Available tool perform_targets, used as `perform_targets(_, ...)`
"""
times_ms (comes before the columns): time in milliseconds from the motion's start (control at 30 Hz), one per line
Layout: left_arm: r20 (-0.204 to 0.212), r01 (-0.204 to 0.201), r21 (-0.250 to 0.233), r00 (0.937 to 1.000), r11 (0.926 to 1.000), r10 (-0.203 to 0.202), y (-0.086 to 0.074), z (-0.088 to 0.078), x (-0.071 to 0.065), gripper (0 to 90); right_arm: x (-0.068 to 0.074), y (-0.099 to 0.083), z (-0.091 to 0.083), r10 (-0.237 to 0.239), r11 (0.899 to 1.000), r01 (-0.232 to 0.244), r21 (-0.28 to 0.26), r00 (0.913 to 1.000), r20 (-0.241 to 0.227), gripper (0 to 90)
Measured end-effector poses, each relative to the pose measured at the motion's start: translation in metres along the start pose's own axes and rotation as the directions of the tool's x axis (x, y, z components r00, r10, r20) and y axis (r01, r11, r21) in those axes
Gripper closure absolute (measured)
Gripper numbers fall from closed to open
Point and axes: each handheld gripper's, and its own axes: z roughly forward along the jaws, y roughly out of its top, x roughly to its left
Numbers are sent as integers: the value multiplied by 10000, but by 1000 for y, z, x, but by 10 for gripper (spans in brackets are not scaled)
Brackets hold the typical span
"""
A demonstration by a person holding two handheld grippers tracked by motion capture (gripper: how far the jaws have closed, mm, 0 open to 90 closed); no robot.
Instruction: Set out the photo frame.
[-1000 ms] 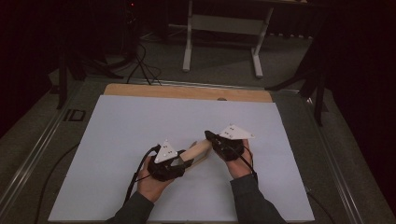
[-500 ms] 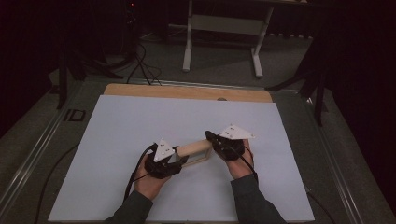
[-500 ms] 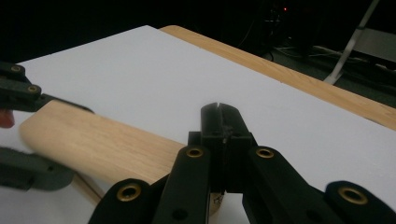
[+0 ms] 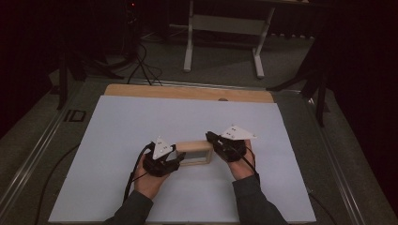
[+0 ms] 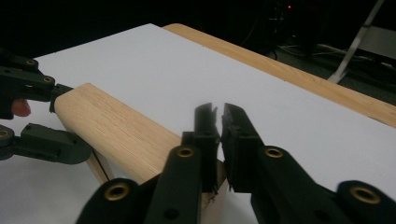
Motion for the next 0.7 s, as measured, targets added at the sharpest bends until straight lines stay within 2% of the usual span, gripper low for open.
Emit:
perform_targets(33,8,1,-17,10000,10000,-1,0,0,0,539,-1,0,-2,35,10000,-35,-77,10000,-40,775)
perform_targets(167,28,7,-21,10000,10000,-7,0,0,0,535,-3,2,-7,47,9998,-51,-204,9999,-160,685)
perform_targets(300,43,45,-44,10000,10000,-45,0,1,0,534,-5,3,-12,78,9995,-93,-286,9986,-515,601)
perform_targets(467,82,64,-26,9999,10000,-63,0,1,1,534,-5,3,-13,-85,10000,89,40,9947,-1029,505)
perform_targets(700,96,64,-17,9999,10000,-64,0,1,1,536,-3,0,-9,-187,9989,248,400,9890,-1467,415)
